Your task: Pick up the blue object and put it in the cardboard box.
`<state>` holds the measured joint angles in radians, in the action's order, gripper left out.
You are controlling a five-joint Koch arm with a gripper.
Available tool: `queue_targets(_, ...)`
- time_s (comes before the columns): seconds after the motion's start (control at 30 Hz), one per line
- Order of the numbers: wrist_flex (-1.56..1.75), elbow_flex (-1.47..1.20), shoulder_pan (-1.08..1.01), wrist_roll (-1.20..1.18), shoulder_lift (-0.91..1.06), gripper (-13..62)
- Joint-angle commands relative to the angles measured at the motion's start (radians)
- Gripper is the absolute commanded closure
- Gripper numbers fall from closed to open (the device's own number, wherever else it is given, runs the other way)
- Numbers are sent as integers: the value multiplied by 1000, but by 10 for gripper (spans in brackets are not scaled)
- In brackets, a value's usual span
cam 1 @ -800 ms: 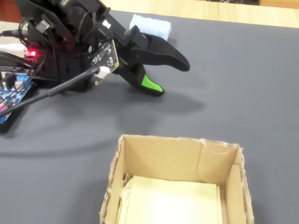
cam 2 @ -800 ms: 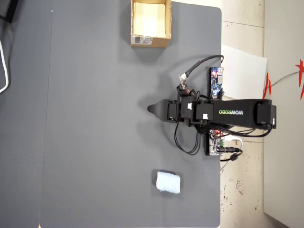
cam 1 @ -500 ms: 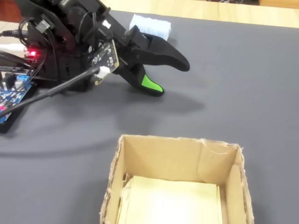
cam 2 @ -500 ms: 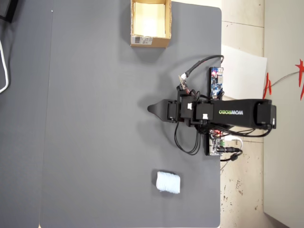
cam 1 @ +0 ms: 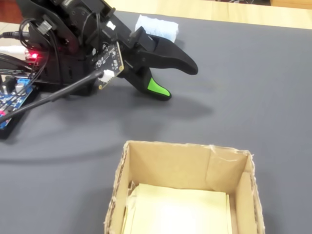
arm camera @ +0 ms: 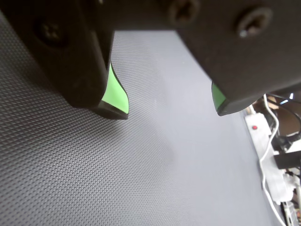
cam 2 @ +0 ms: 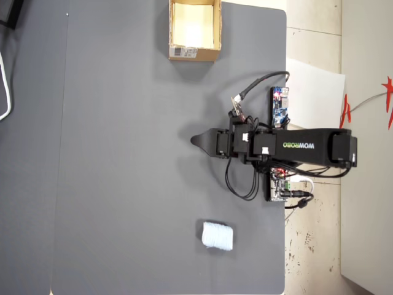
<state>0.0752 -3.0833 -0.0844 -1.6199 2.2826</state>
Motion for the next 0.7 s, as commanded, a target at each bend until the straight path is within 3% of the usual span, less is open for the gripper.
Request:
queue_targets(0.0, -35, -32, 0, -11, 86, 161)
queue_targets(0.67, -405, 227, 61, -31, 83, 163)
